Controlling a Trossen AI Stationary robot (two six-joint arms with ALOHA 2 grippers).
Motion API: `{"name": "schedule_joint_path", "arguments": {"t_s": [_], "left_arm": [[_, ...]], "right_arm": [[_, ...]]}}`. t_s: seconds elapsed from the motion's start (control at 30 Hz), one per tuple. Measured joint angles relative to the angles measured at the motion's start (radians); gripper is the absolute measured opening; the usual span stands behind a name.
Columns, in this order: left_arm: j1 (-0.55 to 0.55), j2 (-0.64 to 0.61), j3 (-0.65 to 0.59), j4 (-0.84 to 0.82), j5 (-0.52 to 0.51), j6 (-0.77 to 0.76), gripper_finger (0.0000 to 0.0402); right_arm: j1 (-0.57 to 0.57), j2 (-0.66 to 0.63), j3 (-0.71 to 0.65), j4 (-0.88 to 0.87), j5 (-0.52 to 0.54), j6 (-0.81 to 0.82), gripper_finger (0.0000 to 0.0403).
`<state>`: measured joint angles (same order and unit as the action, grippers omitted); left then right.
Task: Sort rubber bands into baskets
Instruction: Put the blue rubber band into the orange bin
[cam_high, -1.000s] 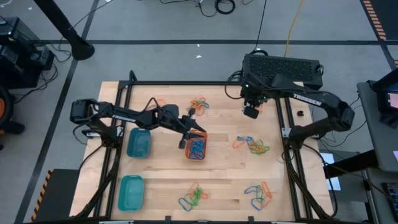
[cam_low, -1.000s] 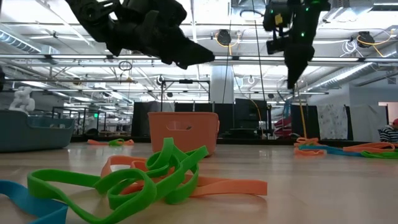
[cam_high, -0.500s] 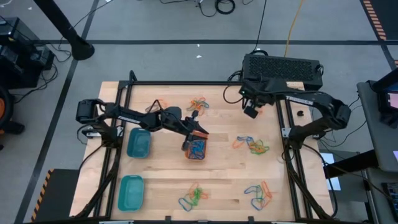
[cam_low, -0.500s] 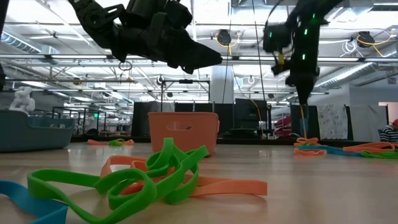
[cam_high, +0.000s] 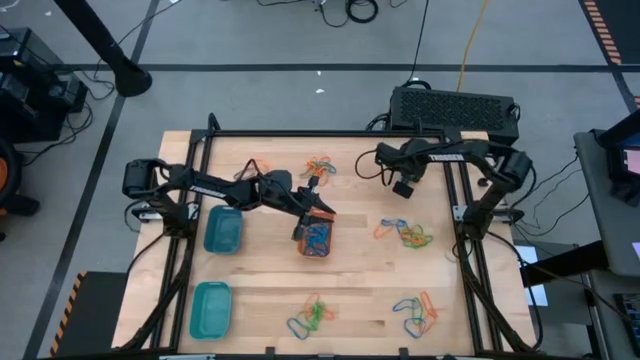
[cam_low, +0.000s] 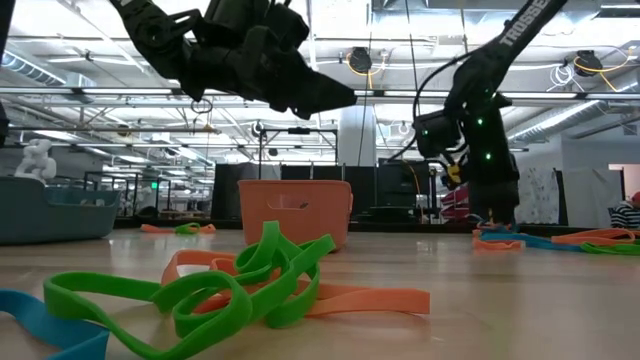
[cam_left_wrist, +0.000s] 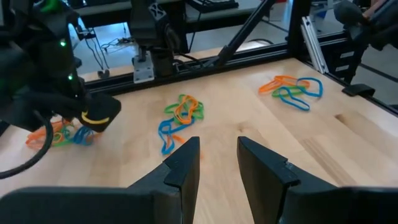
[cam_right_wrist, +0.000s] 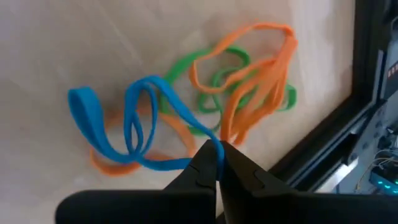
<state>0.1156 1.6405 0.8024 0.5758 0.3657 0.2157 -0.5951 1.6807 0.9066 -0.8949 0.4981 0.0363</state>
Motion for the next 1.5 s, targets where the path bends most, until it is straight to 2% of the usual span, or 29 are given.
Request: {"name": "schedule_joint_path", "arguments": {"t_s": [0.1,0.2,0.27,0.47,0.63,0.73,0.9,1.03,1.13,1.27,1.4,1.5], "left_arm": [[0.003,0.000,0.000,0.000,0.000,0.000,0.0116],[0.003,0.000,0.000,0.000,0.000,0.000,0.0116],[0.003,0.000,0.000,0.000,0.000,0.000,0.0116],[0.002,0.000,0.000,-0.001,0.000,0.000,0.0116],[0.002,0.000,0.000,-0.001,0.000,-0.001,0.0116],[0.002,0.000,0.000,-0.002,-0.001,-0.001,0.0116],[0.003,0.000,0.000,-0.006,-0.001,0.000,0.0116],[0.003,0.000,0.000,-0.012,-0.001,-0.001,0.0116],[0.002,0.000,-0.001,-0.012,-0.001,-0.001,0.0116],[0.002,0.000,-0.001,-0.012,-0.001,-0.001,0.0116],[0.002,0.000,-0.001,-0.012,-0.001,-0.020,0.0116],[0.002,0.000,-0.001,-0.011,-0.002,-0.020,0.0116]], "right_arm": [[0.001,0.008,0.000,0.034,-0.020,-0.011,0.0000],[0.001,0.002,0.000,0.060,-0.131,-0.039,0.0000],[0.007,-0.011,0.000,0.067,-0.165,-0.046,0.0000],[0.015,-0.068,0.000,0.133,-0.145,-0.030,0.0000],[0.015,-0.151,0.000,0.137,0.013,0.013,0.0000],[0.015,-0.218,0.000,0.136,0.054,0.021,0.0000],[0.025,-0.357,0.000,0.098,0.049,0.039,0.0000],[0.053,-0.472,0.000,-0.007,-0.075,0.128,0.0000],[0.094,-0.518,-0.011,-0.044,-0.068,0.187,0.0000],[0.117,-0.524,-0.042,-0.047,-0.010,0.213,0.0000],[0.130,-0.502,-0.105,-0.015,-0.083,0.261,0.0000],[0.140,-0.443,-0.181,0.062,-0.086,0.260,0.0000]]}}
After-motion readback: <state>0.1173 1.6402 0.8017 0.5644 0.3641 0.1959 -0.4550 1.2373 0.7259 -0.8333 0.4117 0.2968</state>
